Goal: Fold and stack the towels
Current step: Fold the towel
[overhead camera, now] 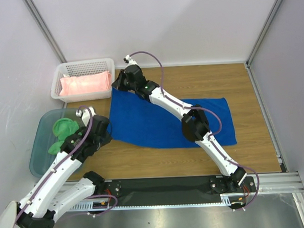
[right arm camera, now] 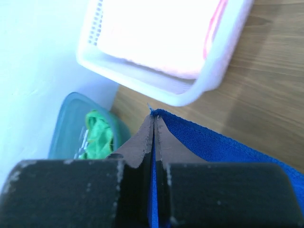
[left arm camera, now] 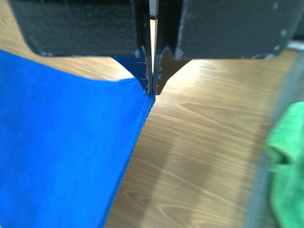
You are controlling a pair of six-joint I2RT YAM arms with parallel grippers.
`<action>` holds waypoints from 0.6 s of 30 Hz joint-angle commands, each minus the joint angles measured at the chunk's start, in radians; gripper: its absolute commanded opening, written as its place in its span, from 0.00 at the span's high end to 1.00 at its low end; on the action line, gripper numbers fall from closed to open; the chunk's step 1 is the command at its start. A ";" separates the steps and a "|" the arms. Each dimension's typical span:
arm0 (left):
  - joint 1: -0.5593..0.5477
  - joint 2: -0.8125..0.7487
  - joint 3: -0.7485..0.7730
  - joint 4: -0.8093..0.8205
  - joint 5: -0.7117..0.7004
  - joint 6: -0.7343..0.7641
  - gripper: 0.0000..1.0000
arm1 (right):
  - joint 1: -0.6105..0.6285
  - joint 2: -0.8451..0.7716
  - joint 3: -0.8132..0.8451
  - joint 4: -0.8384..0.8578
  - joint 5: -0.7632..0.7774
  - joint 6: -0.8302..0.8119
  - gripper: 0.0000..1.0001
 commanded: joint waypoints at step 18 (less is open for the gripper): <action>0.320 -0.117 0.165 0.100 0.171 0.418 1.00 | -0.027 -0.102 0.022 0.053 -0.094 0.042 1.00</action>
